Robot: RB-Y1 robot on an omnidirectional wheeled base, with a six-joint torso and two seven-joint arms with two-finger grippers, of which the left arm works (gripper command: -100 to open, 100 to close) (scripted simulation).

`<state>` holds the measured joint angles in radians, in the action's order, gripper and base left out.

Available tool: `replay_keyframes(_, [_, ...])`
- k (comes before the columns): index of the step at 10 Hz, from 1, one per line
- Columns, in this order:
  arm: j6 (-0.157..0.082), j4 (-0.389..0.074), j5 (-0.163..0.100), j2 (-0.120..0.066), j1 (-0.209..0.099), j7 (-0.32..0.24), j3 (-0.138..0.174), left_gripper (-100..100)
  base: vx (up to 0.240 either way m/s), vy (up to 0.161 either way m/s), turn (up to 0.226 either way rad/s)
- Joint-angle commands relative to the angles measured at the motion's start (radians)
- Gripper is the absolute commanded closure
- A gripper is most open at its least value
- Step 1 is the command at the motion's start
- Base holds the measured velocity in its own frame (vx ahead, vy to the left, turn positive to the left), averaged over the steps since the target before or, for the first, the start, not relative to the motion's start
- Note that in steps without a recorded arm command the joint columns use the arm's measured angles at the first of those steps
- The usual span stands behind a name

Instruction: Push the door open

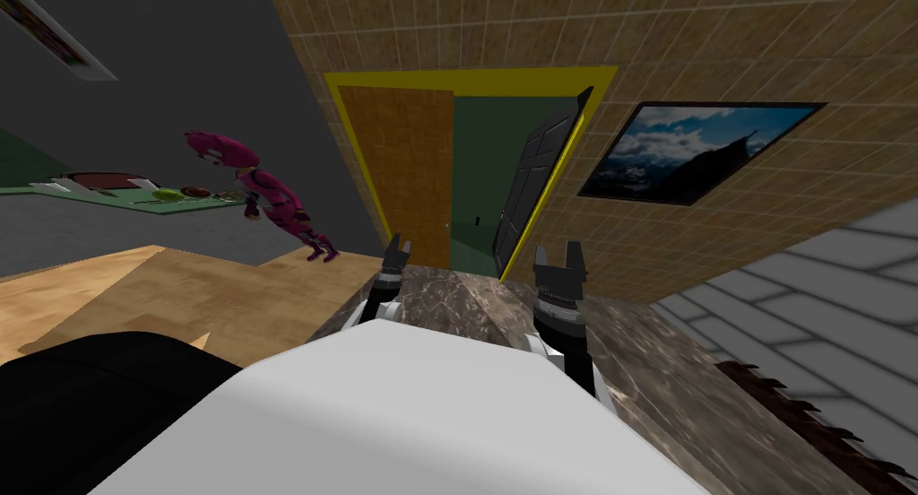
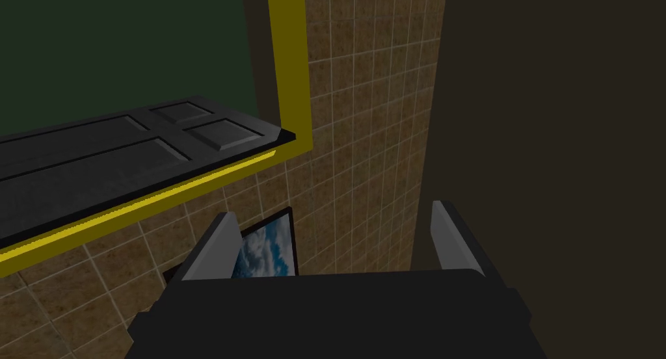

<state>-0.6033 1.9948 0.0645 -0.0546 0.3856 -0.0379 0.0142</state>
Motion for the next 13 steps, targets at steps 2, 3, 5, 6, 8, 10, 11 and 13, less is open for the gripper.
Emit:
replay_keyframes(2, [-0.004, -0.053, -0.002, -0.006, -0.022, -0.004, -0.005, -100, 0.089, -0.006, 0.014])
replay_keyframes(3, [-0.008, -0.076, -0.003, -0.009, -0.031, -0.006, -0.006, -100, 0.092, 0.009, 0.014])
replay_keyframes(5, [-0.015, -0.124, -0.006, -0.015, -0.049, -0.009, -0.009, -100, 0.103, 0.010, 0.014])
replay_keyframes(6, [-0.019, -0.150, -0.007, -0.017, -0.059, -0.011, -0.010, -100, 0.106, 0.007, 0.015])
replay_keyframes(8, [-0.026, -0.202, -0.010, -0.022, -0.079, -0.015, -0.013, -100, 0.101, 0.004, 0.016])
replay_keyframes(10, [-0.034, -0.254, -0.012, -0.027, -0.099, -0.018, -0.016, -100, 0.099, 0.000, 0.015])
replay_keyframes(11, [-0.038, -0.281, -0.014, -0.029, -0.109, -0.020, -0.018, -100, 0.100, 0.006, 0.017])
replay_keyframes(13, [-0.046, -0.336, -0.016, -0.033, -0.130, -0.024, -0.021, -100, 0.089, -0.009, 0.013])
